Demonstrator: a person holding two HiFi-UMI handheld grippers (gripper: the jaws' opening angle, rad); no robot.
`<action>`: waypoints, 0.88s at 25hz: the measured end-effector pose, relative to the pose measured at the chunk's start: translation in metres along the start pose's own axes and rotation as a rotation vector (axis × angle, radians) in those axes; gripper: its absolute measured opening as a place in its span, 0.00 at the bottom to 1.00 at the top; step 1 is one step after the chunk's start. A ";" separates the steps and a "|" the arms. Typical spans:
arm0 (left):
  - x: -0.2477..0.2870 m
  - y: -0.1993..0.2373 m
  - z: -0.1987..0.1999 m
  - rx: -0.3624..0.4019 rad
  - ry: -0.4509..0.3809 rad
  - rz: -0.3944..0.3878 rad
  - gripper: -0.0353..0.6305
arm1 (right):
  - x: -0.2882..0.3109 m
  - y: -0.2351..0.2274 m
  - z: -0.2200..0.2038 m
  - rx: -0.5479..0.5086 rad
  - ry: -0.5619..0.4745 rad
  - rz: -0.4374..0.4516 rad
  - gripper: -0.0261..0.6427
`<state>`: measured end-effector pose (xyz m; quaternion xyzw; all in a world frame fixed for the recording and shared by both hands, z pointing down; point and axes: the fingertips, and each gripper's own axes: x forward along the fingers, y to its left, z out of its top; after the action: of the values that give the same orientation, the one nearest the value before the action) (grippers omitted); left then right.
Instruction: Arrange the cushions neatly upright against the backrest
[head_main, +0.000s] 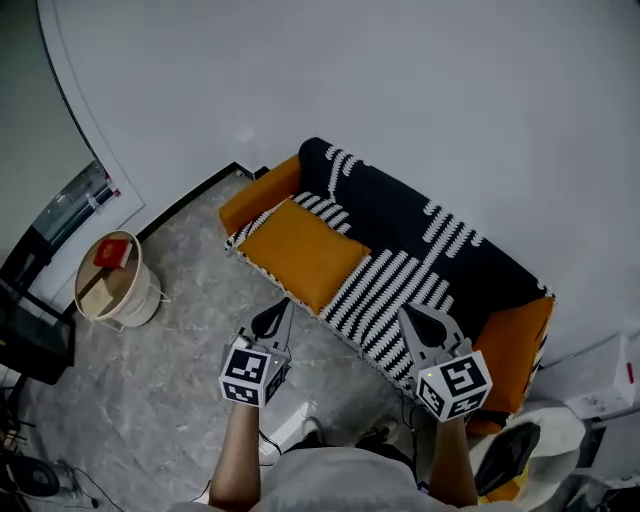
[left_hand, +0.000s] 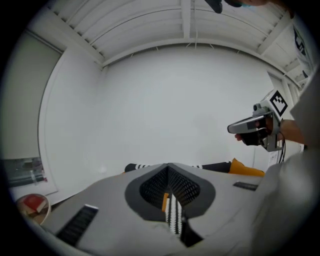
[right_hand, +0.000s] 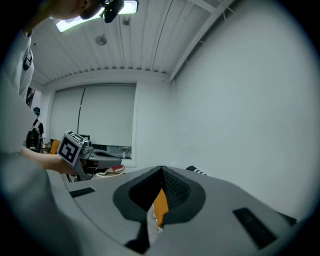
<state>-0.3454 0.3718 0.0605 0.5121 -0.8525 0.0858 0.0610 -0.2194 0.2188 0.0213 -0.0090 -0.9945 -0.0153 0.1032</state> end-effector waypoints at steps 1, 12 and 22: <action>-0.008 0.013 0.001 0.002 -0.004 0.018 0.04 | 0.010 0.012 0.004 -0.003 -0.006 0.018 0.04; -0.093 0.129 -0.003 0.020 -0.020 0.162 0.04 | 0.106 0.134 0.044 -0.007 -0.050 0.238 0.04; -0.133 0.200 -0.019 -0.032 -0.004 0.270 0.04 | 0.165 0.205 0.067 -0.012 -0.047 0.415 0.04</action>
<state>-0.4596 0.5827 0.0369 0.3918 -0.9150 0.0786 0.0553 -0.3904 0.4281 -0.0042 -0.2144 -0.9734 0.0008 0.0808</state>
